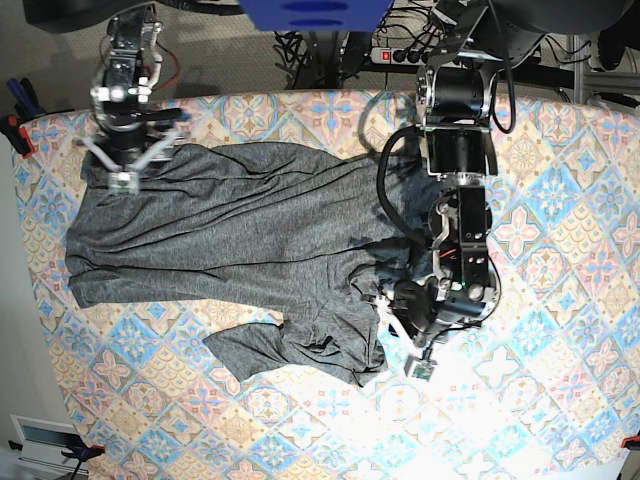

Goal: Layout the t-shirt on the table in an organized manner, then fold the t-shirt properly
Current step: 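Release the shirt and lift the left gripper toward the collar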

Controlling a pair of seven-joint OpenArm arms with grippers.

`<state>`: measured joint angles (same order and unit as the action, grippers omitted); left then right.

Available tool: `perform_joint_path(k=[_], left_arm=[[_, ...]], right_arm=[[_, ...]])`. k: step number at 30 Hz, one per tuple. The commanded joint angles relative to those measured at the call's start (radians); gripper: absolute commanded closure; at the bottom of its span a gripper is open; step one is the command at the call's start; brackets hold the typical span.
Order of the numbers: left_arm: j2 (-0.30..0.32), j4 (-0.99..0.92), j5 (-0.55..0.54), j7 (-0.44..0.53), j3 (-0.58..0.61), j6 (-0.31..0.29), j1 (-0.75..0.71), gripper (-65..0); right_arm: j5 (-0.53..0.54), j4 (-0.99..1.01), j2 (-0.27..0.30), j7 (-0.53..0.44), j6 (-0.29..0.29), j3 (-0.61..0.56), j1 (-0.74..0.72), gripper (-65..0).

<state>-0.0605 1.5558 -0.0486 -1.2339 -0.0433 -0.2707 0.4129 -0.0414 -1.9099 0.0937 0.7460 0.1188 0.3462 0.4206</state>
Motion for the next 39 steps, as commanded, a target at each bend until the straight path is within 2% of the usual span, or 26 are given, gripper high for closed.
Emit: perform_joint_path(k=[1,5,9,16,19,25,28,31,34,39], left_arm=[[0.011,0.071,-0.018,-0.002,0.004,-0.02,0.005,-10.2],[0.043,0.259,-0.06,-0.06,0.001,-0.077,-0.062,-10.2],[0.09,0.355,-0.092,-0.116,0.007,-0.094,-0.133,-10.2],[0.179,0.386,-0.118,-0.111,-0.002,-0.101,-0.256,-10.2],[0.189,0.394,-0.118,-0.111,-0.002,-0.101,-0.288,-10.2],[0.19,0.397,-0.118,-0.113,0.0,-0.101,-0.309,-10.1],[0.19,0.397,-0.118,-0.116,0.0,-0.101,-0.311,-10.1],[0.19,0.397,-0.118,-0.116,0.0,-0.101,-0.306,-10.1],[0.19,0.397,-0.112,-0.116,0.0,-0.101,-0.302,-10.1],[0.189,0.397,-0.112,-0.116,0.0,-0.101,-0.3,-10.1]], right_arm=[[-0.002,-0.013,-0.002,-0.016,-0.011,0.046,-0.001,-34.7],[-0.002,-0.01,-0.038,-0.016,-0.009,0.162,-0.001,-34.7],[-0.002,-0.01,-0.038,-0.016,-0.008,0.167,-0.001,-34.7],[-0.001,-0.007,-0.038,-0.027,-0.008,0.124,-0.016,-34.7],[-0.001,-0.007,-0.038,-0.027,-0.008,0.124,-0.068,-34.7],[-0.002,0.054,-0.032,-0.027,-0.005,0.123,-0.084,-34.7],[-0.002,0.163,-0.03,-0.019,0.042,0.13,-0.111,-34.7],[-0.002,0.214,-0.012,-0.026,0.095,0.132,-0.21,-34.7],[-0.005,0.218,0.01,-0.027,0.097,0.132,-0.233,-34.7],[-0.005,0.277,0.01,-0.027,0.097,0.132,-0.242,-34.7]])
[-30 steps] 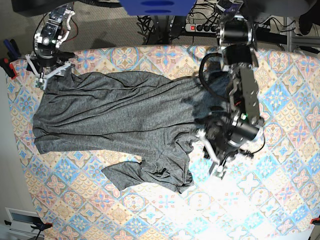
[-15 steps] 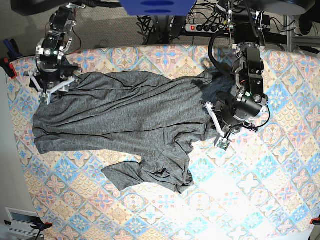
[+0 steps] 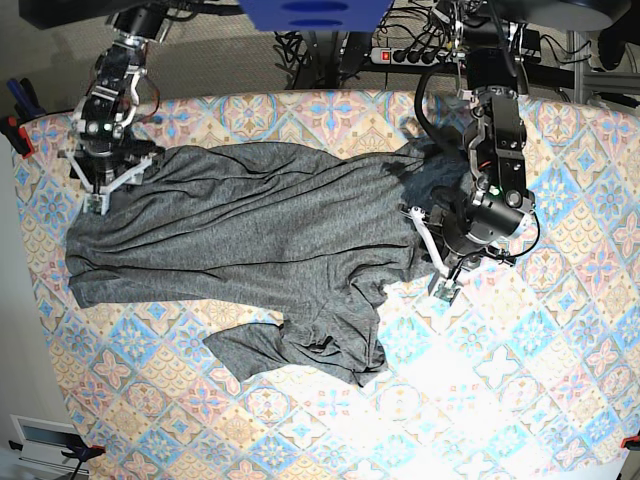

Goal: Layout the t-shirt on the table in an organized manner, then fold the t-shirt properly
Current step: 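Release the shirt and lift the left gripper toward the collar, then grasp the shirt edges with both grippers and pull them apart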

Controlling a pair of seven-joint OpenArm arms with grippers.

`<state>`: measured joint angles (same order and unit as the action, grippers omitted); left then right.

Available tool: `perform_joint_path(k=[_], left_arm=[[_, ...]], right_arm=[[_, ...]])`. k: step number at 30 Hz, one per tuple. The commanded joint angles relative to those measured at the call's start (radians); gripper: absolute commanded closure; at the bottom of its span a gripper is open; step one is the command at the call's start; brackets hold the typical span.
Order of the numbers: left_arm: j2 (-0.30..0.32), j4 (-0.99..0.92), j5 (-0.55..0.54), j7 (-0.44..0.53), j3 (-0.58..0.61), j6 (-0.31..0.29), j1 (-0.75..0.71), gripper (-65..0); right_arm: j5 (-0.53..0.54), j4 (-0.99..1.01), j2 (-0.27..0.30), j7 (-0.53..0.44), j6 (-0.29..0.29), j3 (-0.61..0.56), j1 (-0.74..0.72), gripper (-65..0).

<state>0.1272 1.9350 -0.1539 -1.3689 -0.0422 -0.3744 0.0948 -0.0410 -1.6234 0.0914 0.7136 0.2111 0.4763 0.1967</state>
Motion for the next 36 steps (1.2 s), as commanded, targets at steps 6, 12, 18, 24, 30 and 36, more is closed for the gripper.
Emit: perform_joint_path(k=[6,12,18,24,30,36], left_arm=[[0.001,0.017,-0.006,0.016,-0.002,0.002,0.018,-10.1],[0.029,0.019,-0.013,-0.016,0.018,0.002,-0.005,-10.1],[0.038,0.019,-0.005,-0.02,0.083,0.002,-0.031,-10.1],[0.038,0.019,-0.005,-0.027,0.087,0.002,-0.034,-10.1],[0.036,0.019,-0.011,-0.027,0.089,0.002,-0.034,-10.1],[0.036,0.019,-0.003,-0.027,0.209,0.01,-0.034,-10.1]], right_arm=[[-0.007,0.114,0.046,0.004,0.006,0.011,-0.05,-34.5],[-0.006,0.262,0.13,-0.038,0.006,0.019,-0.053,-15.3],[-0.009,0.418,0.186,-0.074,0.006,0.193,-0.131,-1.9],[-0.009,0.467,0.238,-0.076,0.006,0.206,-0.139,0.0],[-0.009,0.458,0.238,-0.07,0.004,0.209,-0.139,0.0],[-0.009,0.458,0.235,-0.041,0.004,0.206,-0.136,-5.1]])
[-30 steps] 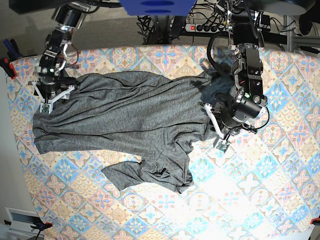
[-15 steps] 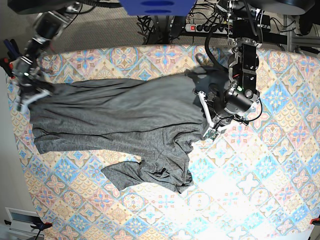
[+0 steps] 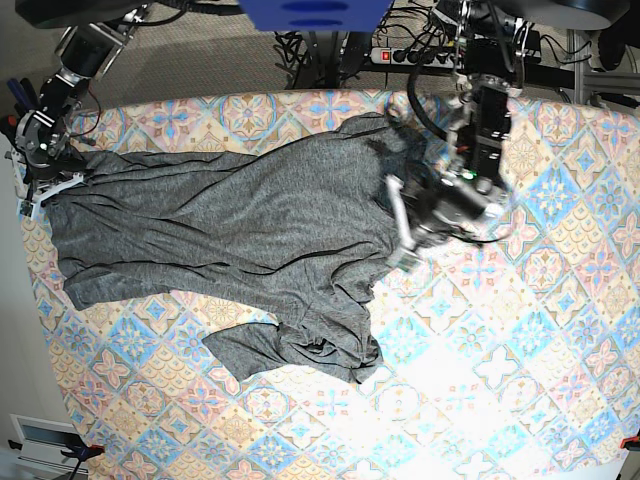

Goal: Layout the t-shirt on the table in an organized manner, then fold the t-shirt properly
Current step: 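Grasp the shirt edges with both grippers and pull them apart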

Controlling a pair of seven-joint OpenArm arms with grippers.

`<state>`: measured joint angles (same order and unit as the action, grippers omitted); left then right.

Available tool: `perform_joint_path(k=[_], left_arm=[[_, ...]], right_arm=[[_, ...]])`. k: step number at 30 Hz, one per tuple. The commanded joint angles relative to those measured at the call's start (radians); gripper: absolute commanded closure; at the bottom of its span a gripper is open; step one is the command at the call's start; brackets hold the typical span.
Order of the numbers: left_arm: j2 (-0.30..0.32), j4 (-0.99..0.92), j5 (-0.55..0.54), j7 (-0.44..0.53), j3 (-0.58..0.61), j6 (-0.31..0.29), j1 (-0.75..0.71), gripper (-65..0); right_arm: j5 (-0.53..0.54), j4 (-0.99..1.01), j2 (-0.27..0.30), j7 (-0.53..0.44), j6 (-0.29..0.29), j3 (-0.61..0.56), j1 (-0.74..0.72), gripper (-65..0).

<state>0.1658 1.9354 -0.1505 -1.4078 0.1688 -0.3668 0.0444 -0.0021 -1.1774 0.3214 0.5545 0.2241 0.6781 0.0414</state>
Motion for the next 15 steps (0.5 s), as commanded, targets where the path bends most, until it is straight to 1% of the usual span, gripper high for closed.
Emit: perform_joint_path(k=[1,3,5,7,8,12,15], left_arm=[[-0.002,0.019,-0.007,0.012,0.022,0.002,0.016,-10.1],[-0.005,0.019,-0.008,0.012,0.048,0.002,0.016,-9.8],[-0.008,0.019,-0.016,0.012,0.047,0.002,0.013,-9.8],[-0.008,0.019,-0.016,0.012,0.047,0.002,-0.013,-9.8],[-0.008,0.019,-0.016,0.012,0.048,0.002,-0.024,-9.8],[-0.008,0.02,-0.016,0.018,0.053,-0.001,-0.091,-9.8],[-0.005,0.02,-0.018,0.02,0.061,-0.002,-0.139,-9.8]], right_arm=[[-0.048,0.009,0.003,0.137,-0.009,0.007,0.019,-8.8],[-0.048,-0.02,0.003,0.149,-0.009,0.009,0.019,-15.8],[-0.048,-0.1,0.003,0.151,-0.009,0.009,0.019,-22.6],[-0.048,-0.198,0.003,0.151,-0.009,0.009,0.024,-26.9],[-0.048,-0.238,0.003,0.157,-0.009,0.009,0.033,-27.9],[-0.048,-0.396,0.0,0.16,-0.009,0.007,0.093,-27.9],[-0.046,-0.471,-0.054,0.181,-0.009,0.002,0.119,-27.8]])
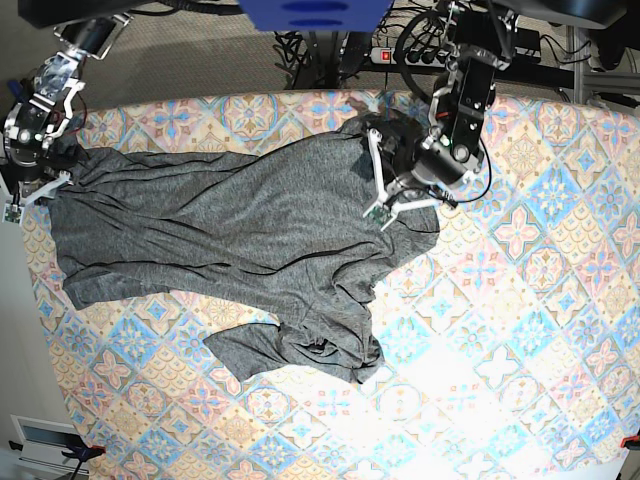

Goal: Layout the t-shirt on the table in an organized manner, then fold the t-shirt properly
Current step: 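Grasp the shirt edges with both grippers and pull them apart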

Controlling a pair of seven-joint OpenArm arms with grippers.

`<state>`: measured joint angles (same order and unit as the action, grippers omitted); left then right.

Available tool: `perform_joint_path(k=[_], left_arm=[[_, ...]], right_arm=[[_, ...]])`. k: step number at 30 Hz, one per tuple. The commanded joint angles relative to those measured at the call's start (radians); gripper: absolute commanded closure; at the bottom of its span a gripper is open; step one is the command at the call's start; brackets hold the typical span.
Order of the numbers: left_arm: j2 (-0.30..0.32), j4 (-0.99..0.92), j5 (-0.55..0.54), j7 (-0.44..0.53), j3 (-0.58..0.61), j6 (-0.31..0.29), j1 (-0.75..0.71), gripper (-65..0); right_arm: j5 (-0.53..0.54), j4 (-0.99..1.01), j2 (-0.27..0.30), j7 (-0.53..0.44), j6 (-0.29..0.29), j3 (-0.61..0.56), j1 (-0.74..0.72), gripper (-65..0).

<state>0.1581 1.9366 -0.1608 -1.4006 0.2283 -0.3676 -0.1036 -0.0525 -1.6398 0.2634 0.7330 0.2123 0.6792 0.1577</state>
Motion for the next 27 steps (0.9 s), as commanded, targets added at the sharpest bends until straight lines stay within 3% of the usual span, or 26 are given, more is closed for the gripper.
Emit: perform_joint_path(k=[1,7,12,16,19,27], left_arm=[[0.004,0.019,-0.007,0.014,0.012,-0.001,-0.002,-9.8],[0.007,0.016,0.005,0.108,0.015,0.0,-0.064,-9.7],[0.039,0.013,0.007,0.129,0.015,0.002,-0.089,-9.7],[0.105,0.005,0.005,0.134,0.007,0.002,-0.109,-9.7],[0.12,-0.047,0.005,0.134,0.009,0.002,-0.11,-9.7],[0.217,-0.059,0.004,0.134,0.007,-0.001,-0.186,-9.7]], right_arm=[[0.004,-0.026,-0.005,0.017,0.003,0.001,0.007,-27.8],[0.004,-0.04,-0.062,0.04,0.006,0.0,0.012,-26.6],[0.004,0.019,-0.066,0.0,0.006,-0.054,0.012,-24.2],[0.004,0.08,-0.066,-0.03,0.006,-0.071,0.01,-23.7],[0.004,0.092,-0.066,-0.054,0.006,-0.074,0.01,-23.7],[0.006,0.286,-0.063,-0.025,0.006,-0.017,0.01,-23.7]])
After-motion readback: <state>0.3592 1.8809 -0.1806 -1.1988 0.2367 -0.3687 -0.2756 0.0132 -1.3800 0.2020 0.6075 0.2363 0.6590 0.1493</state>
